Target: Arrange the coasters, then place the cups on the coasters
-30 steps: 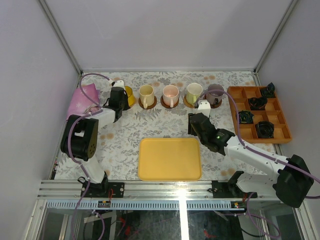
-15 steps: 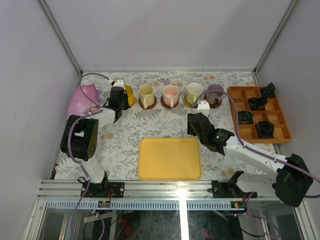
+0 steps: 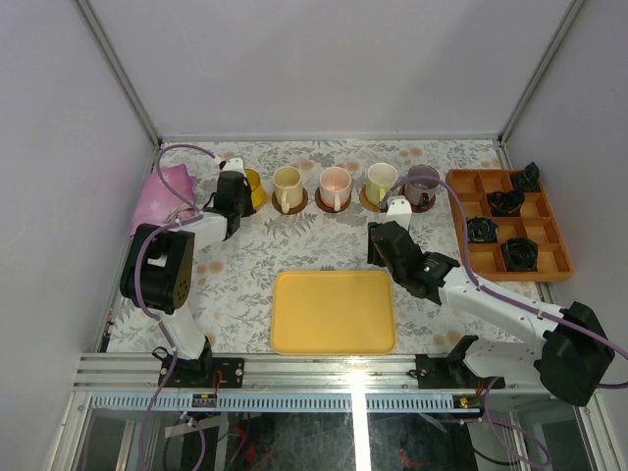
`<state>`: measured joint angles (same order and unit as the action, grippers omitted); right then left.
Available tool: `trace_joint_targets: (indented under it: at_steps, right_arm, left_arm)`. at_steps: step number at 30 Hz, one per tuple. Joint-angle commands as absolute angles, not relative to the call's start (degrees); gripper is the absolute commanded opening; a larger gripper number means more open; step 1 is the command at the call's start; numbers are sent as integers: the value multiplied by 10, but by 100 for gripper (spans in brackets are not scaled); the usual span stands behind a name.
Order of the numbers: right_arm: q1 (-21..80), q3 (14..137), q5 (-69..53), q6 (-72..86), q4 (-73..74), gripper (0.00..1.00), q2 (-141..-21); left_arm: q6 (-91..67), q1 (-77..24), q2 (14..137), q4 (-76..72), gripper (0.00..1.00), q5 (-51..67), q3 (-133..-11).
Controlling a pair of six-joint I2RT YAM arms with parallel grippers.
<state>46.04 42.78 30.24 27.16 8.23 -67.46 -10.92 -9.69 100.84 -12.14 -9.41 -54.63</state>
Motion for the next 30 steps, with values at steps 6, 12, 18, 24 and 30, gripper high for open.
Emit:
trace_joint_targets:
  at_steps: [6,12,18,24,30]
  right_arm:
    - [456,434,290,280,60,51,-672]
    - [456,432,285,283,60,51,-673]
    - [456,432,284,284,61,51,-667]
    - [456,429,284,286,61,51,-658]
    - [456,426,277,291,63,51,-653]
  left_arm:
    - [-120,-93,1004,-167,46,-110,-563]
    - [-122,-93,996,-166,57,-111,-556]
    - [-126,-93,974,-162,60,-108,-546]
    - [-127,-93,956,-156,61,-115,-537]
    - [-130,-93,948,-137,61,-116,-529]
